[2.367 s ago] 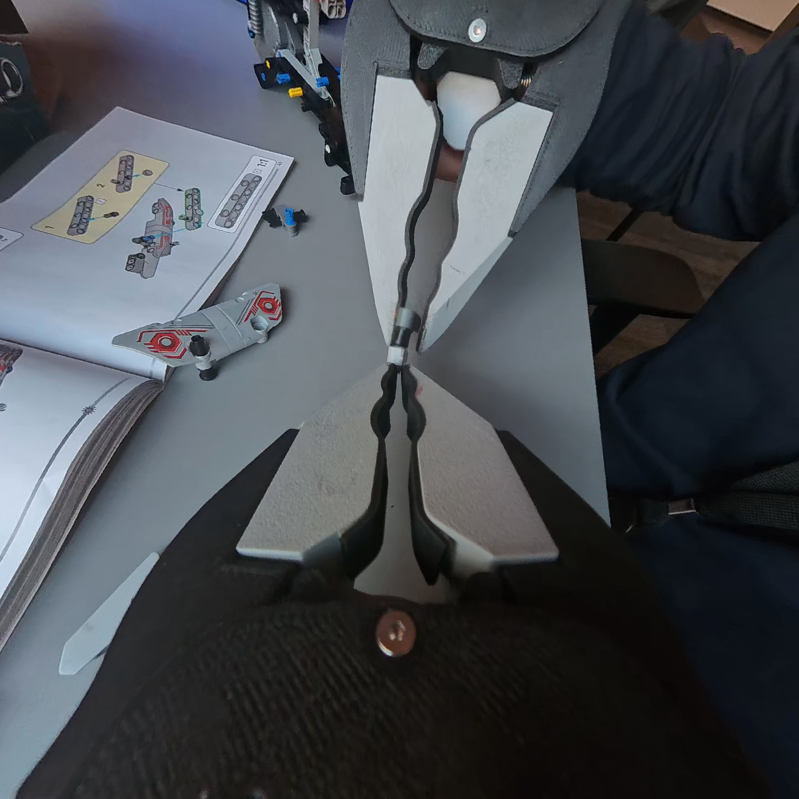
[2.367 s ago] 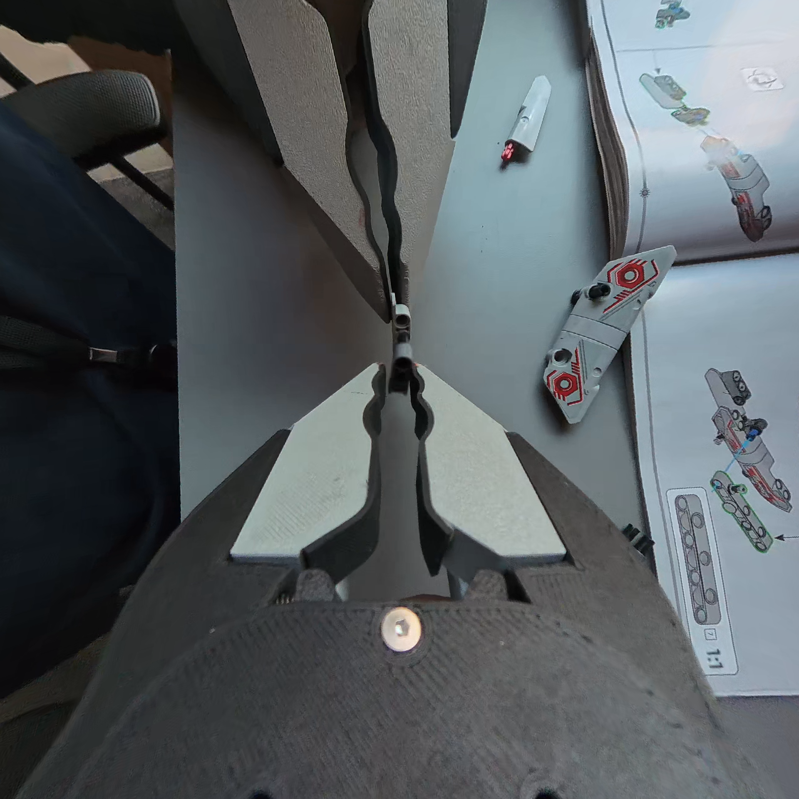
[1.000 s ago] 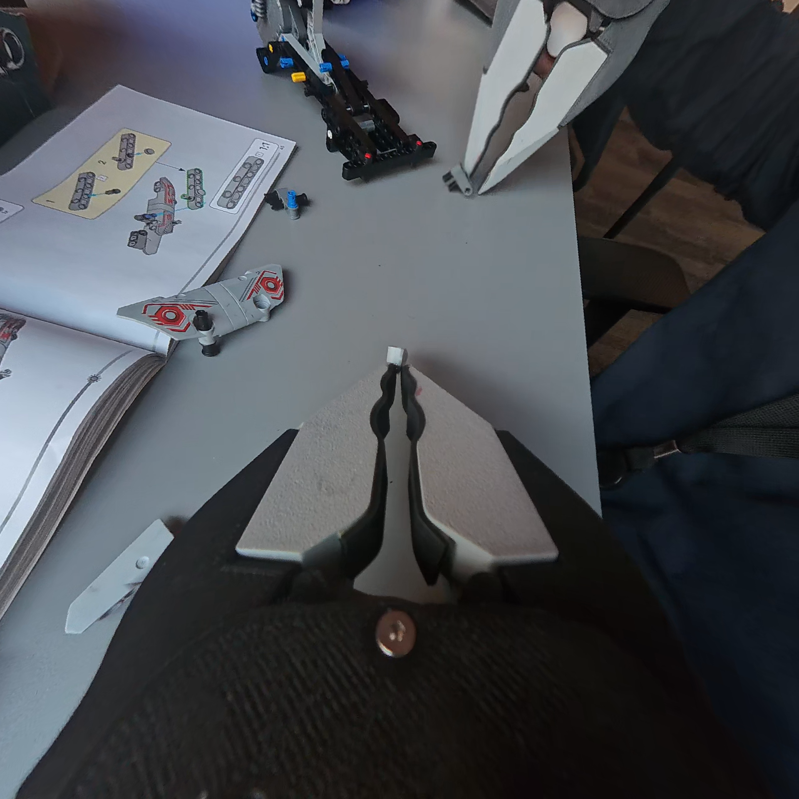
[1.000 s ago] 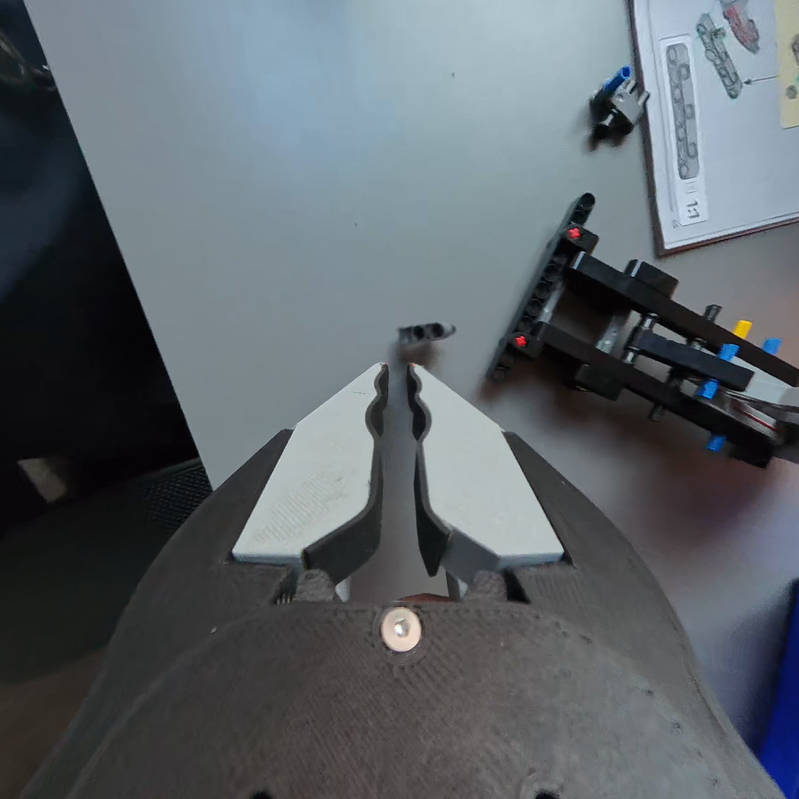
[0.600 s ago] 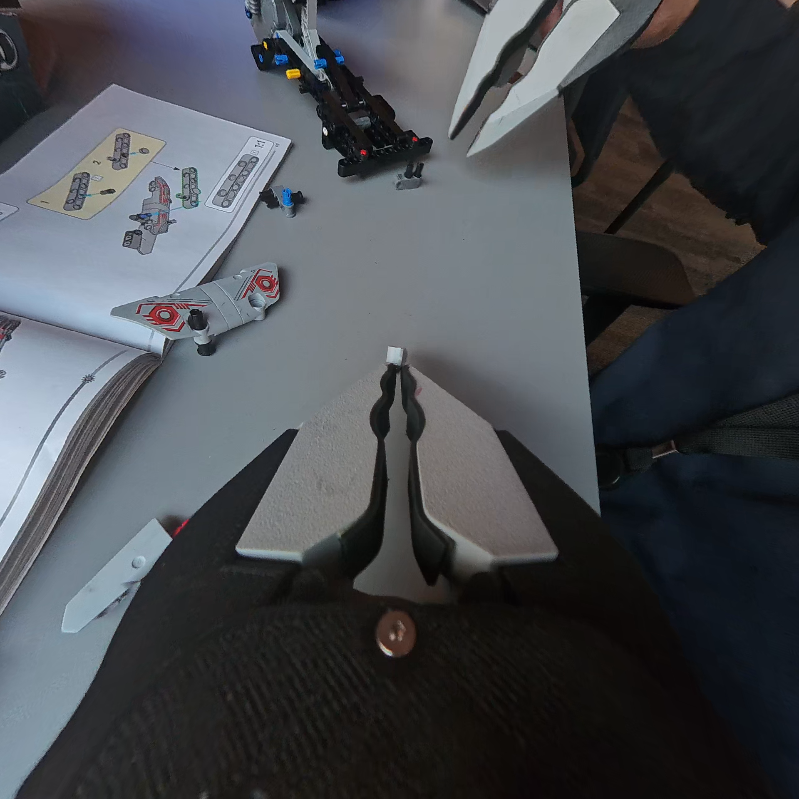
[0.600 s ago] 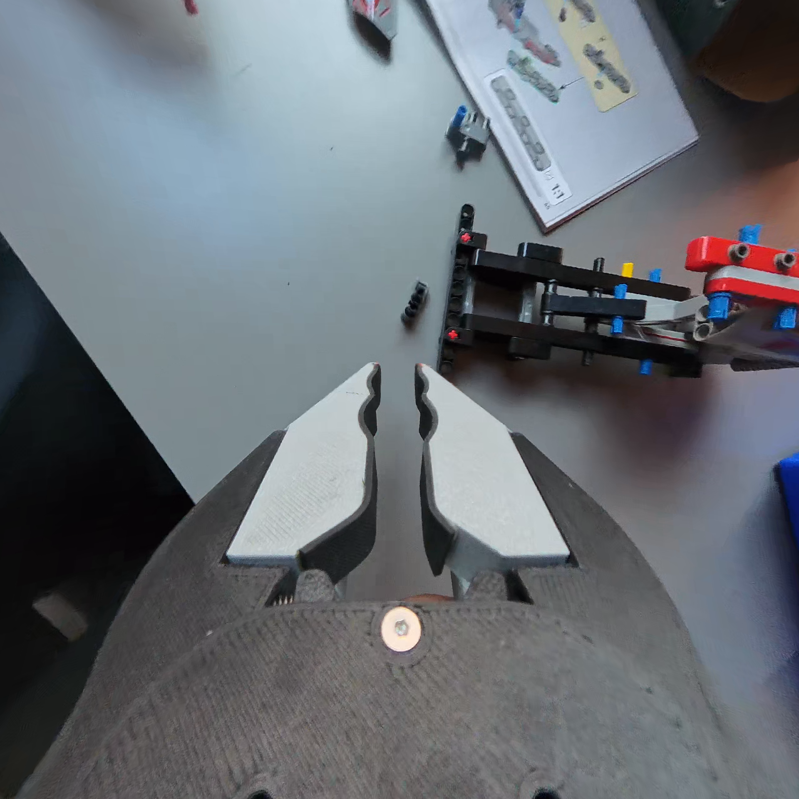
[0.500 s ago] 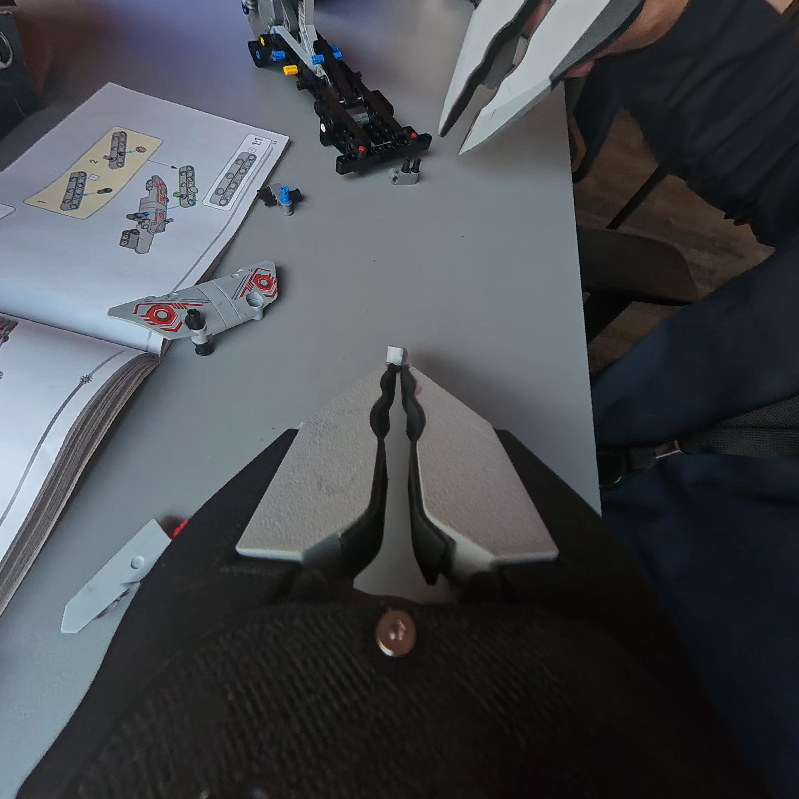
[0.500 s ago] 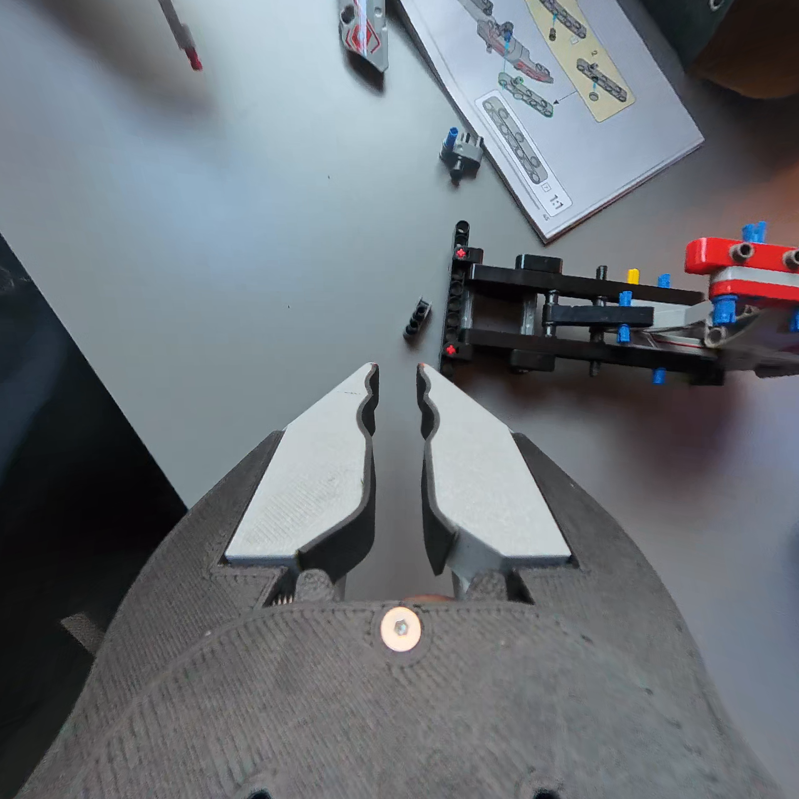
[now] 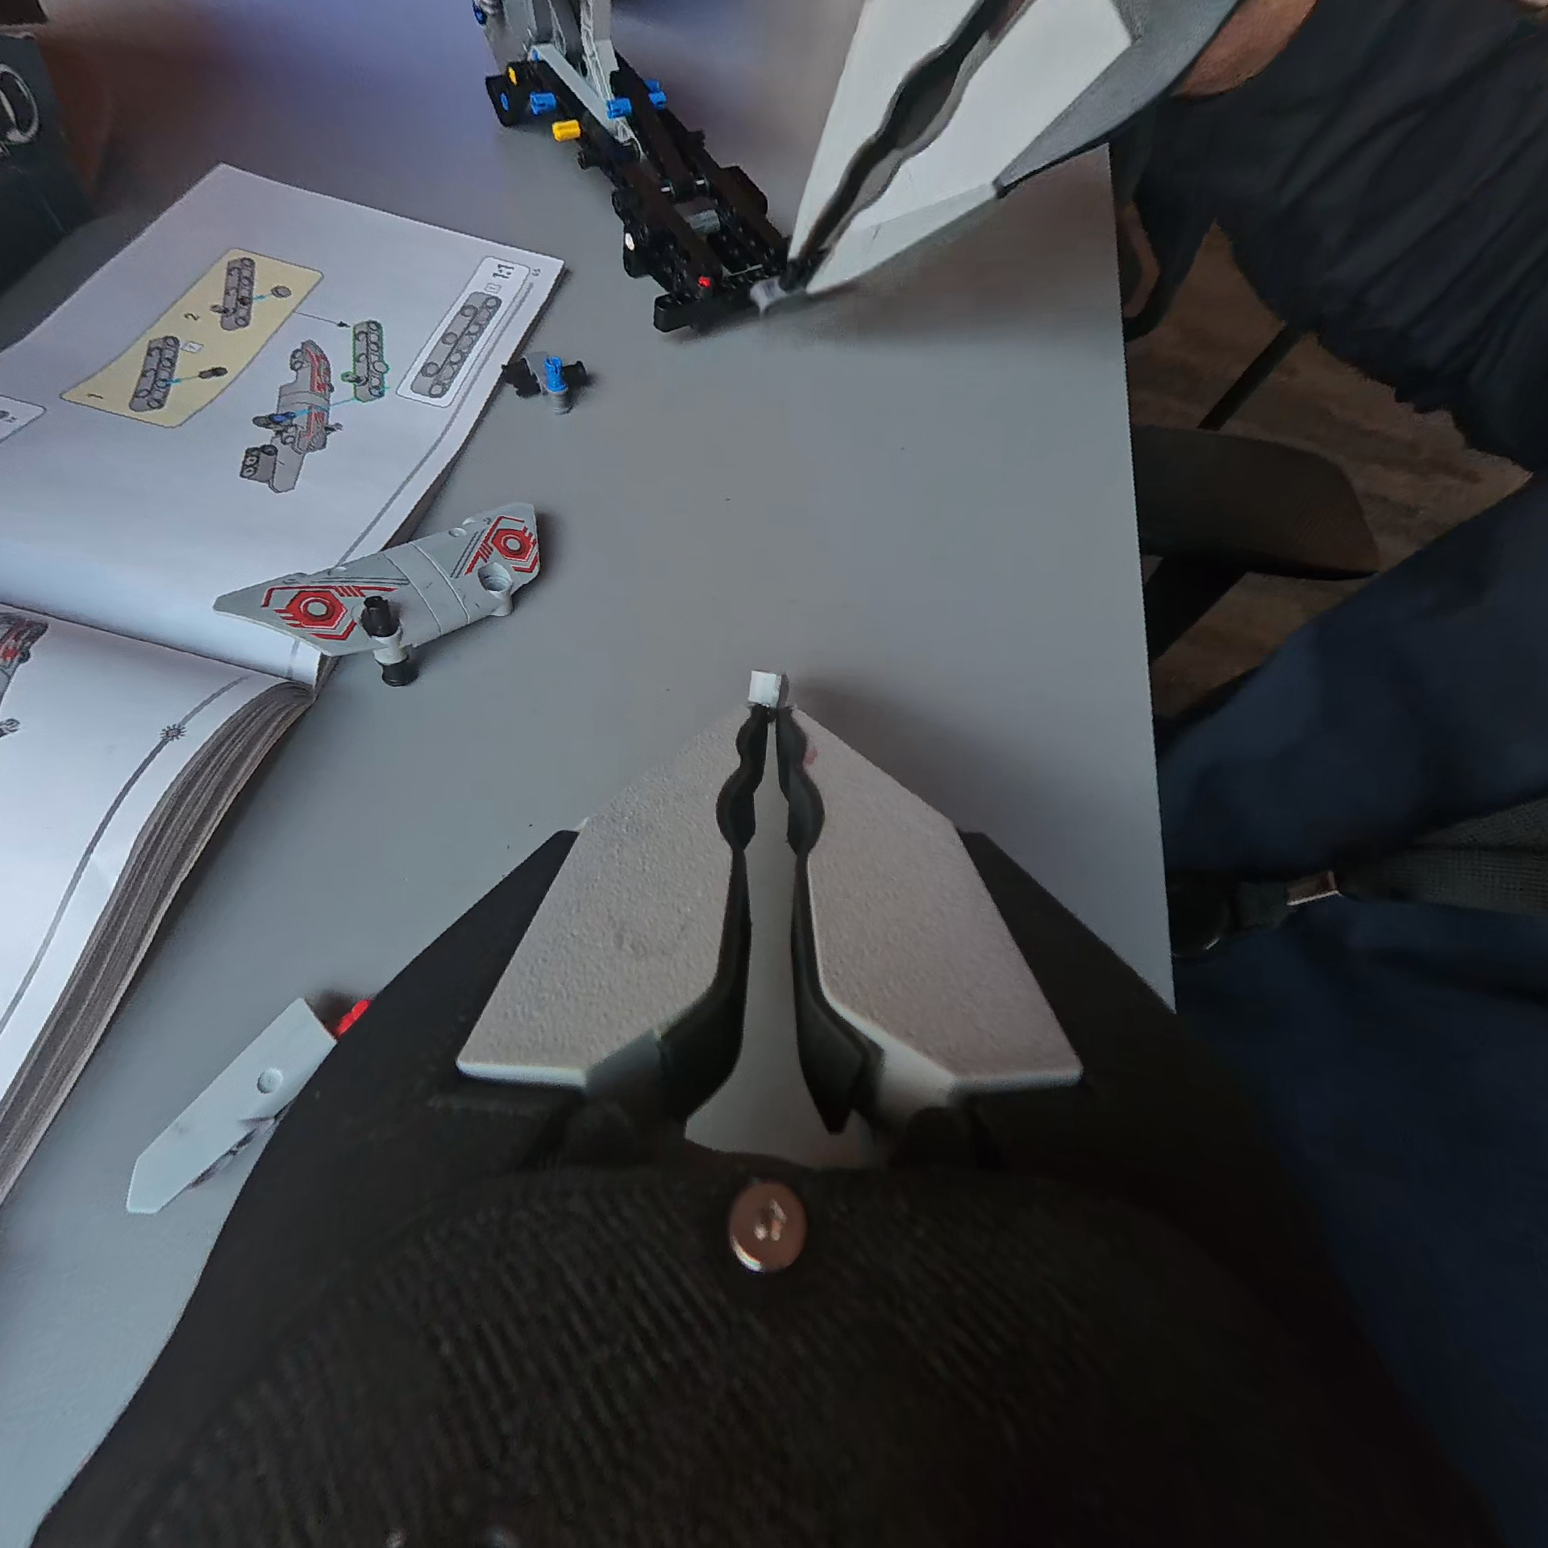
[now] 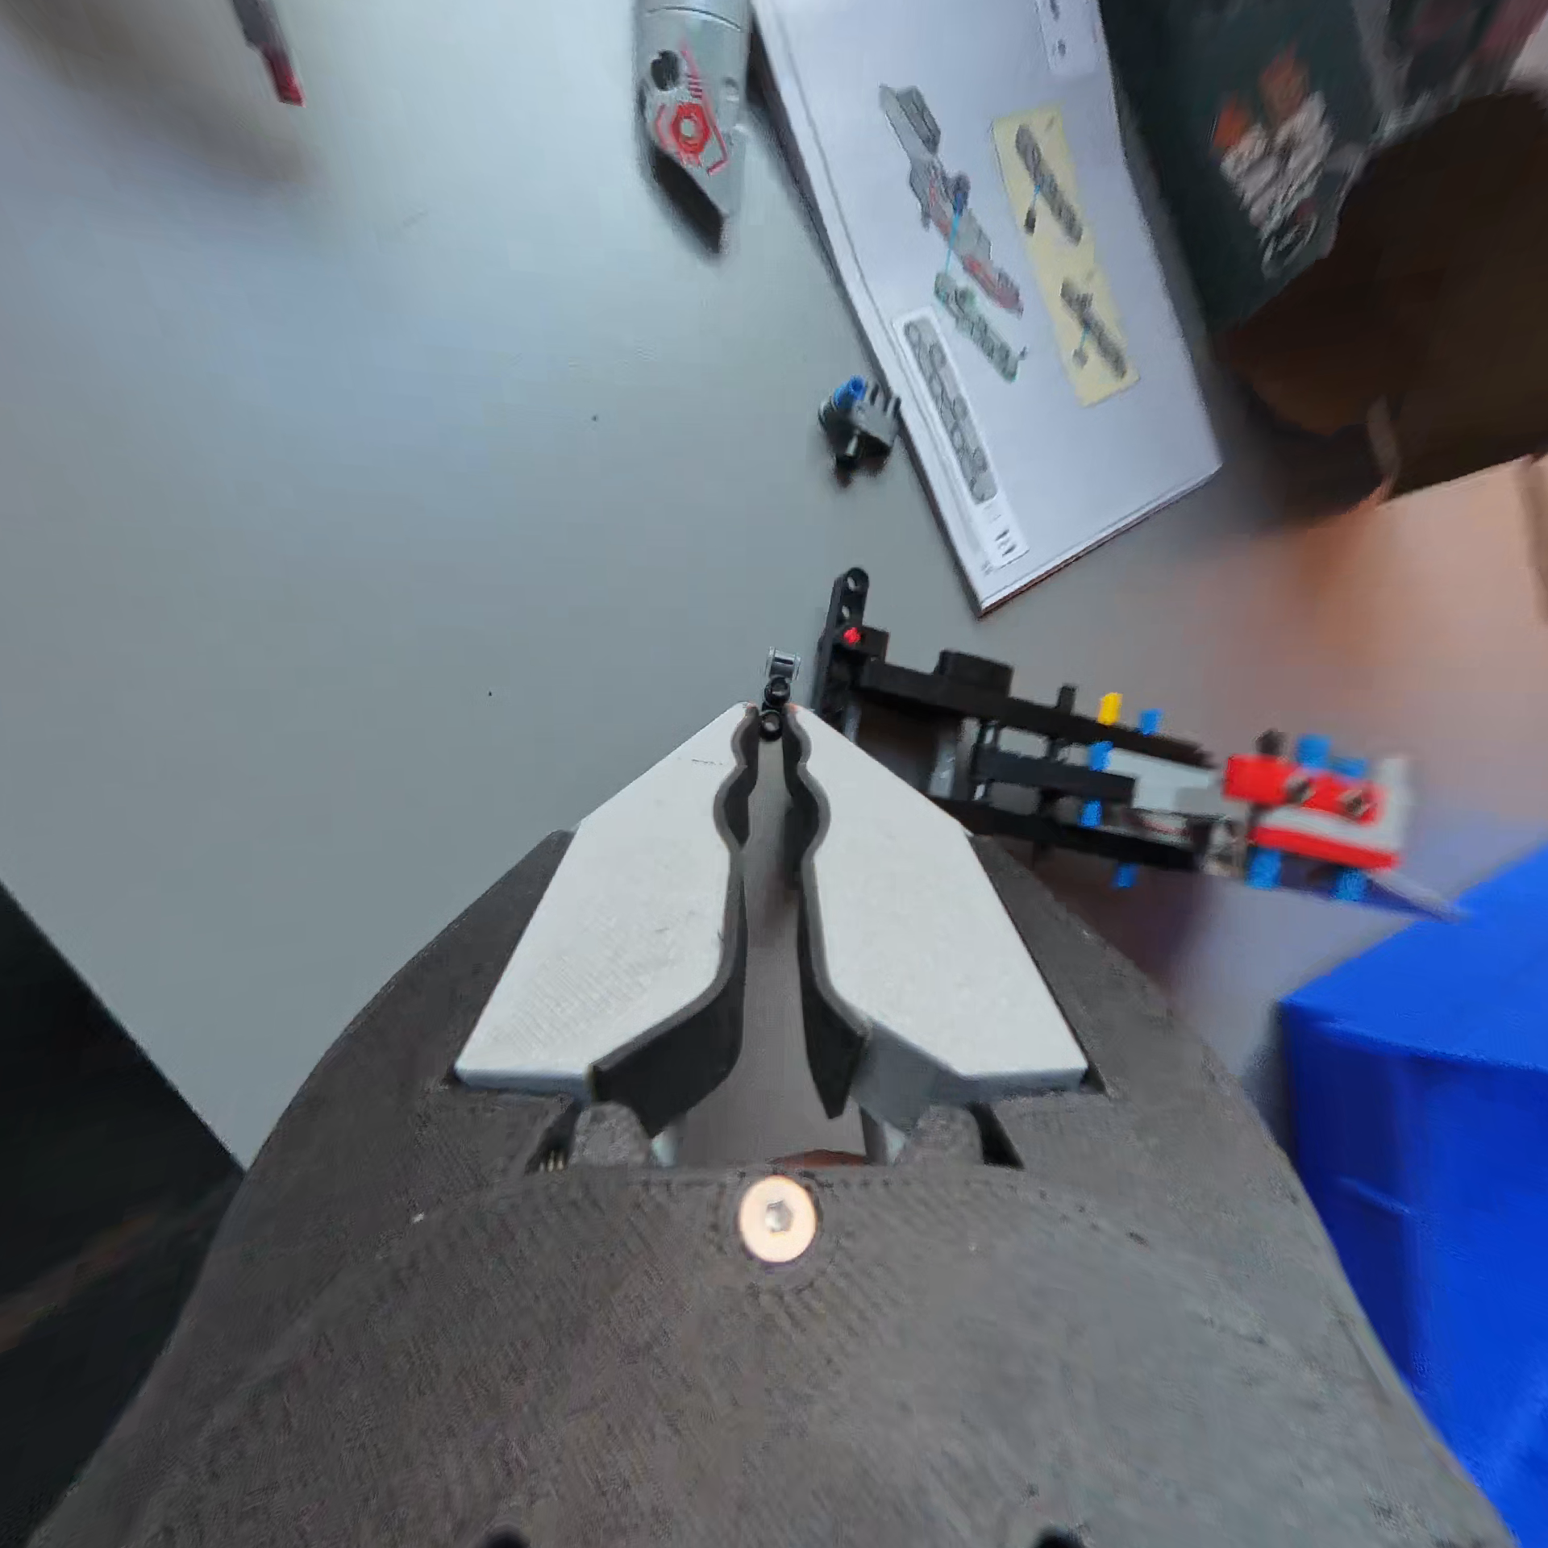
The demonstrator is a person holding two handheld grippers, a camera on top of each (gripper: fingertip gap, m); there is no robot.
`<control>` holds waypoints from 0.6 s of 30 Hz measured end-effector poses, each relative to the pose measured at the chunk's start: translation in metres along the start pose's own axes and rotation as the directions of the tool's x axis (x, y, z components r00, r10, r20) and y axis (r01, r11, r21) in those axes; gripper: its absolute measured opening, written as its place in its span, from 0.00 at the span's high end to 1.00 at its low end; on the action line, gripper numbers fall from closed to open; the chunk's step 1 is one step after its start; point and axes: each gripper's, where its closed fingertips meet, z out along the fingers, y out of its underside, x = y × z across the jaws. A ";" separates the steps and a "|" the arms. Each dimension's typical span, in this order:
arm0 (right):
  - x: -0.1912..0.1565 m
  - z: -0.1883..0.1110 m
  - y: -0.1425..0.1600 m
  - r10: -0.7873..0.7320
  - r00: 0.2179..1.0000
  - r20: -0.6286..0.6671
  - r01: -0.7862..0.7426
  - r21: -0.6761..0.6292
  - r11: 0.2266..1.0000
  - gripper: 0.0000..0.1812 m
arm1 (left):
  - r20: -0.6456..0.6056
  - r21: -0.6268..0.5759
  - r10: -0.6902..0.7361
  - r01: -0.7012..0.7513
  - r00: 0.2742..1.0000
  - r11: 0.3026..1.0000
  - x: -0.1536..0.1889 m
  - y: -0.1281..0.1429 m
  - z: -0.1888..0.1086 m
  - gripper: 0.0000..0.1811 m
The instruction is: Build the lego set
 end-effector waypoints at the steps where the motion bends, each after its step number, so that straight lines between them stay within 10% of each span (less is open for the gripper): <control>1: 0.000 -0.001 -0.003 -0.095 0.994 -0.049 0.093 -0.030 0.995 0.99 | 0.002 -0.001 0.003 -0.003 1.000 1.000 0.000 0.000 0.000 1.00; 7: -0.033 0.013 0.004 -0.403 0.912 -0.072 0.382 -0.203 0.901 1.00 | 0.006 -0.008 0.015 -0.015 1.000 1.000 0.001 0.001 0.001 1.00; 18: -0.015 -0.007 0.009 -0.092 0.995 0.042 0.094 -0.060 0.994 0.93 | 0.005 -0.009 0.027 -0.027 1.000 1.000 0.005 0.002 0.000 1.00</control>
